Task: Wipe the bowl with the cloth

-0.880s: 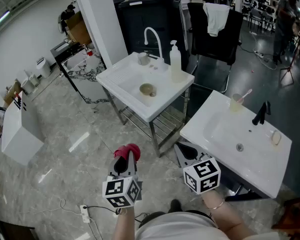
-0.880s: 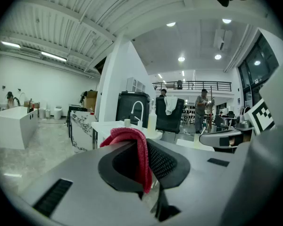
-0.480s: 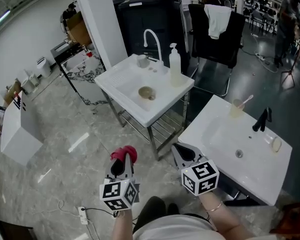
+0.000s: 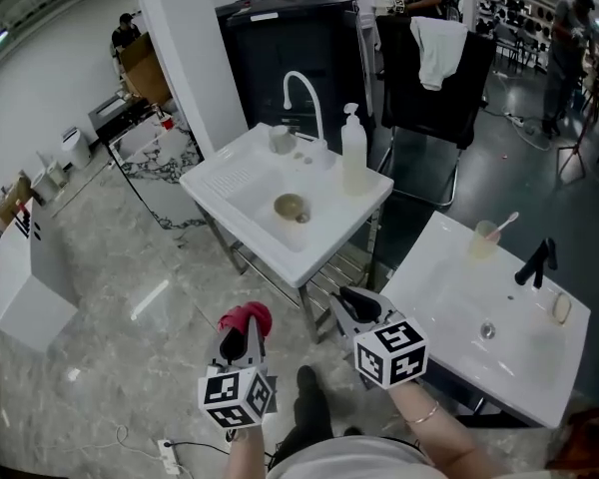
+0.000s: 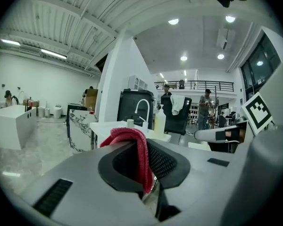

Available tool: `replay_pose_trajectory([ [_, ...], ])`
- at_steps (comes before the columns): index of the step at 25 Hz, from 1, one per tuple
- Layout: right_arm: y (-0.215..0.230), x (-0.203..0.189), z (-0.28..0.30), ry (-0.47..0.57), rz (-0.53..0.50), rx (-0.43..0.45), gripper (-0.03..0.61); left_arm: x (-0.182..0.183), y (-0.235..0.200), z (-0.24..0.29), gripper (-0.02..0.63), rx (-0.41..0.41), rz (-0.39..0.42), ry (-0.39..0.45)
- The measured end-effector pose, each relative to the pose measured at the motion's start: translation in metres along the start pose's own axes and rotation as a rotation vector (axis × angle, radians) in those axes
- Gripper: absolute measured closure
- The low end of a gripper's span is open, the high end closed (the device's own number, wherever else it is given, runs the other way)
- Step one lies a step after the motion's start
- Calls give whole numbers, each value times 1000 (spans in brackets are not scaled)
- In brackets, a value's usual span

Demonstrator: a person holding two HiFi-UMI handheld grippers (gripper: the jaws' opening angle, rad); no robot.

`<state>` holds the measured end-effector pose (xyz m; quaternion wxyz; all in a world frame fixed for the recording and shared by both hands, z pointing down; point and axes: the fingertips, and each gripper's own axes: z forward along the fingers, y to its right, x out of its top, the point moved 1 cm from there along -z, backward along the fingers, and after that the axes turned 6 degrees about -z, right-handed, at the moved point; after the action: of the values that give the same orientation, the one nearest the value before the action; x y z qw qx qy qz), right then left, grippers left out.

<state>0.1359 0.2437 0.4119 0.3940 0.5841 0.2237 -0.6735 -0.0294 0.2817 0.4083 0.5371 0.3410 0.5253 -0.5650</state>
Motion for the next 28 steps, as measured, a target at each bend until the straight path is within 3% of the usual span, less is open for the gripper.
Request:
replay_pose_trajectory([
  [14, 56, 47, 224, -50, 118, -79, 471, 79, -129, 182, 566, -62, -21, -10],
  [28, 109, 45, 322, -114, 171, -153, 465, 100, -160, 291, 566, -129, -6, -50],
])
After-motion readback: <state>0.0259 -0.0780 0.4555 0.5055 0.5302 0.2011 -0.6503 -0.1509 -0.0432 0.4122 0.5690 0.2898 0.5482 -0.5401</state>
